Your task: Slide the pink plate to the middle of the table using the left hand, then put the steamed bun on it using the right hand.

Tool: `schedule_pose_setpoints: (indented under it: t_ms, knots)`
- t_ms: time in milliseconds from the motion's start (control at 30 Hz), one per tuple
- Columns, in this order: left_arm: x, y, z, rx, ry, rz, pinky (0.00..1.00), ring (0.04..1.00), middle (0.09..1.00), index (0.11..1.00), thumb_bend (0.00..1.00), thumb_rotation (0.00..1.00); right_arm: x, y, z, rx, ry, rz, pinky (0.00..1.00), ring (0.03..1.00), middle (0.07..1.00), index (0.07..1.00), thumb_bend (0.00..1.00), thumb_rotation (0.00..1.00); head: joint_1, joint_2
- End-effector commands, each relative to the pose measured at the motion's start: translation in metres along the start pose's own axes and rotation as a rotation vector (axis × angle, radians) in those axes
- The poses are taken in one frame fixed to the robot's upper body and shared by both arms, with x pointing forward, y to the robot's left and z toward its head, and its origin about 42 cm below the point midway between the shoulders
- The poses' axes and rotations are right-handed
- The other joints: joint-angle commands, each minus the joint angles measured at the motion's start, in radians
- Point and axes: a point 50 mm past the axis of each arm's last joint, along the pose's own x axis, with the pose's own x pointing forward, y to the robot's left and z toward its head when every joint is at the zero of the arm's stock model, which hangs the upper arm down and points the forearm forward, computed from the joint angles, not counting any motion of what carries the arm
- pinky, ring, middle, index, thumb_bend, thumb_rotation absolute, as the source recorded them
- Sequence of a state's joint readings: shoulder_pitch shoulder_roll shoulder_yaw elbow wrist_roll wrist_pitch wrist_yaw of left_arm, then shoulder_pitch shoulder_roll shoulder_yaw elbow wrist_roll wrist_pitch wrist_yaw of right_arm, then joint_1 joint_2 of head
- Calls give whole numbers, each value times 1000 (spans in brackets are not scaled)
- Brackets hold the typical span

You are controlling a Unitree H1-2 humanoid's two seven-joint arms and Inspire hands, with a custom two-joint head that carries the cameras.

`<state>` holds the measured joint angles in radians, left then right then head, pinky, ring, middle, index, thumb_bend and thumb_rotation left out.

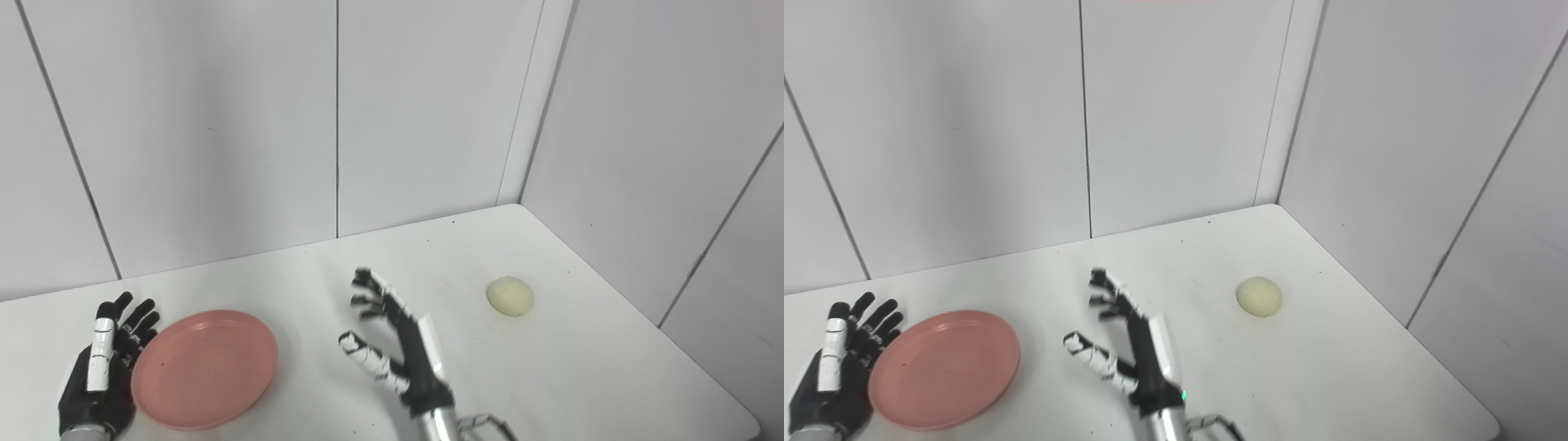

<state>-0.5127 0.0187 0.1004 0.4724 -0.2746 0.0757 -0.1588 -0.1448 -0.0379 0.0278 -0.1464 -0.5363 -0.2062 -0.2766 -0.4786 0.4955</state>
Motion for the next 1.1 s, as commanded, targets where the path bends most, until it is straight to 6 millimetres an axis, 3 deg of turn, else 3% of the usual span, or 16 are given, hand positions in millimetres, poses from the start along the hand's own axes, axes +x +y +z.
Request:
schedule_pose_setpoints:
  t_ms: [0, 67, 167, 433, 533, 733, 1067]
  knots:
    - [5, -3, 3, 12, 6, -4, 957, 902, 874, 912, 795, 801, 18, -15, 11, -89, -127, -39, 723, 778, 823, 801, 827, 940, 0, 1]
    - [5, -3, 3, 11, 2, -12, 958, 905, 876, 912, 782, 798, 24, -29, 7, -187, -138, -53, 763, 830, 840, 808, 869, 948, 1, 0]
    - [4, -3, 3, 15, 3, -20, 965, 912, 881, 925, 767, 795, 34, -54, 0, -306, -111, -96, 772, 823, 836, 812, 910, 932, 1, 0]
    - [0, -4, 3, 20, 0, -31, 963, 911, 884, 922, 746, 805, 48, -99, -25, -529, 23, -183, 836, 825, 837, 806, 837, 820, 19, -2]
    - [-2, -4, 3, 35, 3, -32, 956, 913, 884, 923, 746, 817, 52, -107, -32, -600, 82, -211, 866, 831, 838, 802, 814, 705, 24, 0]
    - [-10, -3, 4, 50, 6, -26, 938, 908, 879, 928, 732, 823, 58, -120, -56, -740, 234, -220, 984, 847, 833, 799, 853, 678, 21, 12]
    - [-10, -4, 3, 31, 19, -36, 924, 893, 862, 918, 762, 794, 50, -125, -98, -780, 448, -190, 979, 859, 844, 793, 866, 525, 19, 17]
